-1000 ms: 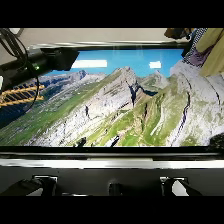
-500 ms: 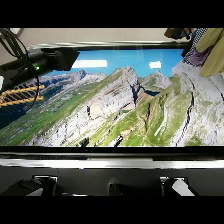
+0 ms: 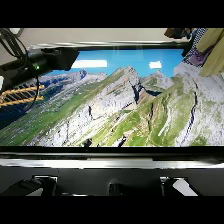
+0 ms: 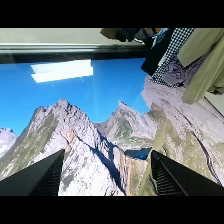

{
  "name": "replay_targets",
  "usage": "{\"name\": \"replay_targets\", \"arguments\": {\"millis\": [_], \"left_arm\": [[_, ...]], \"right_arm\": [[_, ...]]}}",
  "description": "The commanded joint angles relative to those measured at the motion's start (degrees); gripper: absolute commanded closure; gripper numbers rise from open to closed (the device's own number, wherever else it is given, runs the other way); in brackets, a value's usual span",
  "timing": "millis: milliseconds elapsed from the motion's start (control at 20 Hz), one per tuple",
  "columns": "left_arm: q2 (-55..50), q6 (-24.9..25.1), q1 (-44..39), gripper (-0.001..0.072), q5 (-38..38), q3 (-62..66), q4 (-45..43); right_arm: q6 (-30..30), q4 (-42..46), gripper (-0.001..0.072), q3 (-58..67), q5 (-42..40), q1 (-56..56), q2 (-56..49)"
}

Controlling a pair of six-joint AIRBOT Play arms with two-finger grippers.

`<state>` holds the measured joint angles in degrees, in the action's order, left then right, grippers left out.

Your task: Fold the clothes and pants, and hang the long-sleeved shirts on hangers.

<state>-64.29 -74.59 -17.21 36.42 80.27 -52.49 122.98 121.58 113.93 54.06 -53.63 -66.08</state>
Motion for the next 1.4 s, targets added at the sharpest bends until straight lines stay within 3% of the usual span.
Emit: {"name": "replay_targets", "arguments": {"millis": [0, 150, 350, 400, 500, 650, 700, 850, 1050, 1200, 1350], "left_arm": [[0.04, -3.08, 0.28, 0.0101, -0.66, 0.02, -0.02], [1.18, -9.77, 2.34, 0.01, -0.9, 0.04, -0.35], [3.98, -16.83, 7.37, 0.01, 5.97, 0.04, -8.39], [4.57, -17.44, 8.24, 0.01, 8.85, 0.02, -11.13], [5.35, -17.42, 8.94, 0.01, 13.64, 0.02, -16.0], [5.4, -17.38, 8.92, 0.0098, 15.54, -0.26, -18.58], [5.4, -17.35, 8.92, 0.0098, 15.69, -0.44, -19.28], [5.44, -17.07, 8.92, 0.0097, 17.0, -1.44, -20.24], [5.73, -16.72, 8.92, 0.0096, 23.39, -3.67, -22.91], [8.39, -16.76, 8.94, 0.0096, 25.14, -9.79, -27.76], [11.06, -16.7, 8.94, 0.0097, 24.57, -16.72, -29.09]], "right_arm": [[-1.07, -1.95, 0.0199, 0.02, 2.38, -0.22, 2.21], [-1.07, 1.68, 0.0037, 0.02, 2.45, -0.22, 7.48], [0.9, 1.05, 0.0037, 0.02, 0.61, -0.04, 14.84], [0.9, -4.48, 0.0038, 0.02, -1.05, -0.04, 15.58], [-1.92, -25.38, 0.0051, -0.02, -2.75, -0.04, 14.91], [-23.76, -68.46, 0.0087, -0.02, 4.04, 1.75, 8.24], [-26.58, -72.35, 0.0088, -0.02, 6.58, 5.79, 5.68], [-30.88, -60.98, 0.0088, -0.26, 13.66, 27.58, -1.77], [-37.53, -32.96, 0.0087, -2.86, 28.44, 53.77, -8.48], [-37.31, -32.65, 0.0114, -13.18, 32.24, 59.19, -7.1], [-37.29, -39.65, 0.0115, -25.4, 31.41, 59.65, -3.02]]}}
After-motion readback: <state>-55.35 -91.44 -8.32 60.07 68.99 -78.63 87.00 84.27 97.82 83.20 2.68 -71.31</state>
